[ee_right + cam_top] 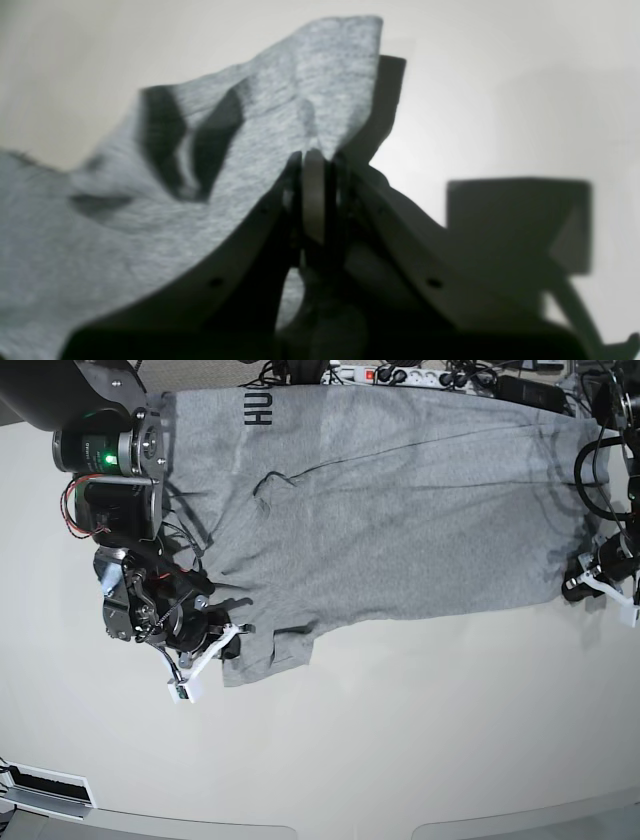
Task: Layout the t-shirt on the table in an organized manner, then fold the t-shirt properly
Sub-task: 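Grasp the hem corner with the right gripper and fold it over the body, then hold the folded side with the right gripper and press it flat, then regrasp the folded edge with the right gripper and tuck it inward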
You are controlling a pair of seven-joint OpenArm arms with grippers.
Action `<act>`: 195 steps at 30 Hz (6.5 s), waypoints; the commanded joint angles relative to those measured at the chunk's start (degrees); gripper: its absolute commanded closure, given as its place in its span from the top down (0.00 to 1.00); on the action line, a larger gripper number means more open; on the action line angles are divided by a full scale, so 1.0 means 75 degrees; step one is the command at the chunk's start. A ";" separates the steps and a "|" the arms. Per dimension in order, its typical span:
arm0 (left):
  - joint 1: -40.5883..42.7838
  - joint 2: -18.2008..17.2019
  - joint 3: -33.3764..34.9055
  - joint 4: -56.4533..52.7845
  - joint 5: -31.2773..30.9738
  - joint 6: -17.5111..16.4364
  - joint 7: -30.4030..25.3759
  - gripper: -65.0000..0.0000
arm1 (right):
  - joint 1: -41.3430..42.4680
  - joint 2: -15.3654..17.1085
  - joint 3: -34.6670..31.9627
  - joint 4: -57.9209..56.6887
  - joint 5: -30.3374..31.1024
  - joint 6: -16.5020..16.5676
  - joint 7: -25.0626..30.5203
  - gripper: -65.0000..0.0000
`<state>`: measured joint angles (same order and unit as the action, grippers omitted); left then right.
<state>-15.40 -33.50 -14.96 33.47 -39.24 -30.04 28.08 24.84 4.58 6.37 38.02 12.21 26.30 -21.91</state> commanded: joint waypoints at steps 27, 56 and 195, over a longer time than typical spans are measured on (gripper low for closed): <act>-0.2369 -0.0085 -0.0006 0.0085 0.0012 -0.1008 0.0825 0.00 | 0.2352 0.0431 -0.0653 0.0635 0.1209 0.1533 -0.2879 0.00; -0.2343 -0.0740 -0.0006 0.0137 -0.0787 -0.0458 0.3538 0.00 | 0.1236 0.0877 -0.1539 0.2975 0.2116 0.1478 -0.5316 0.00; -0.0259 -0.1647 -0.2396 0.0134 -0.2460 -0.0723 0.2873 0.51 | -0.1472 0.1131 -0.1550 0.5109 0.1944 0.1826 -0.3203 0.00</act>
<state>-16.45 -44.40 -32.62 33.71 -56.58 -34.96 50.35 12.47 12.53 -5.58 75.48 25.39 39.72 -46.15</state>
